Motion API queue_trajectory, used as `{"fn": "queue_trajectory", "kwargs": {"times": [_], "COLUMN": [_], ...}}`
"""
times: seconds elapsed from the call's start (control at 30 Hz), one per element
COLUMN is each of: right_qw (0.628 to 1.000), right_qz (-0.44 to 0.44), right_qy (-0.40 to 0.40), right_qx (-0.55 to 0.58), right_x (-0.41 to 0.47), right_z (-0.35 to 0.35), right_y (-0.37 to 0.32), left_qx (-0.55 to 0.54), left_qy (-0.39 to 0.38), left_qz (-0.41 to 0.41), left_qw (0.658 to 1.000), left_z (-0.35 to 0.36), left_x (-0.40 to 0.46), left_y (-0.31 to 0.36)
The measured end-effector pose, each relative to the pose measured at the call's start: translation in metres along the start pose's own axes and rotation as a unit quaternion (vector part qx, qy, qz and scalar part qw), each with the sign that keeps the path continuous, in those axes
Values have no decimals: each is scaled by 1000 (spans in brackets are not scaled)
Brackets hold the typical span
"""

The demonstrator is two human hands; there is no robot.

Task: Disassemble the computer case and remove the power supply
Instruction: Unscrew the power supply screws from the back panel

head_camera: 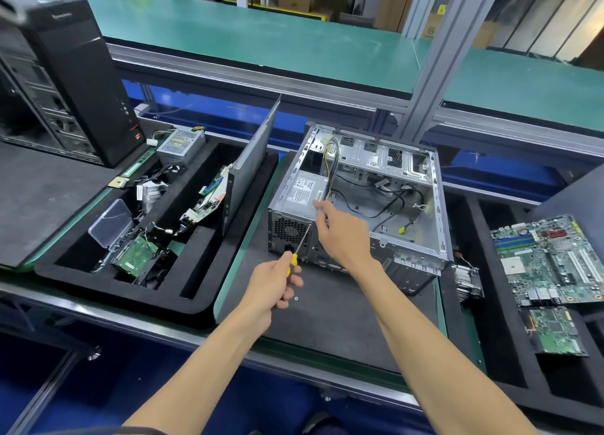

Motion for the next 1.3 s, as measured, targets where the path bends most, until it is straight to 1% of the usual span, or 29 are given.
{"fn": "queue_trajectory", "kwargs": {"times": [0.07,0.1,0.17,0.3,0.4,0.5,0.57,0.63,0.7,0.77,0.83,0.9,1.03,1.13,1.2,1.3], "right_qw": [1000,1000,1000,1000,1000,1000,1000,1000,1000,1000,1000,1000,1000,1000,1000,1000], "right_qz": [-1,-1,-1,-3,-1,-3,-4,-3,-3,-3,-1,-3,-7,-5,-7,-8], "right_qy": [0,2,3,2,5,7,7,5,3,7,10,9,12,6,4,6], "right_qx": [-2,-1,3,2,2,5,2,-3,-5,-4,-2,4,8,10,9,14], "right_x": [0,0,0,0,0,0,0,0,0,0,0,0,-1,0,0,-1], "right_z": [0,0,-1,-1,-1,-1,-1,-2,-1,-1,-2,-1,-1,-2,-2,-3], "right_y": [0,0,0,0,0,0,0,0,1,1,1,1,-1,-1,-1,-2], "left_qx": [-46,-60,-47,-24,-17,-42,-57,-42,-26,-41,-55,-37,-42,-26,-14,-29], "left_qy": [-58,-75,-70,-25,-20,-66,-86,-77,-65,-52,-33,-18,-34,-29,-11,22], "left_qz": [-52,-62,-49,16,-6,-43,-52,-41,-11,11,11,1,-26,8,42,59], "left_qw": [996,993,995,999,1000,996,993,995,997,998,998,999,998,999,999,998], "left_z": [9,12,14,10,11,18,21,20,18,15,11,10,16,15,12,4], "left_x": [2,1,0,-5,-5,-6,-5,-5,-7,-8,-8,-7,-5,-7,-8,-7], "left_y": [-5,-6,-4,1,-1,-4,-5,-2,0,2,2,1,-2,3,6,6]}}
Point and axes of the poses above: each hand's wrist, its own x-axis towards the middle knuckle, its own z-axis out of the palm, y = z × x, the point moved 7 cm from there along x, towards the middle knuckle, and after that the axes turned 13 degrees about -z, right-handed, at the moved point
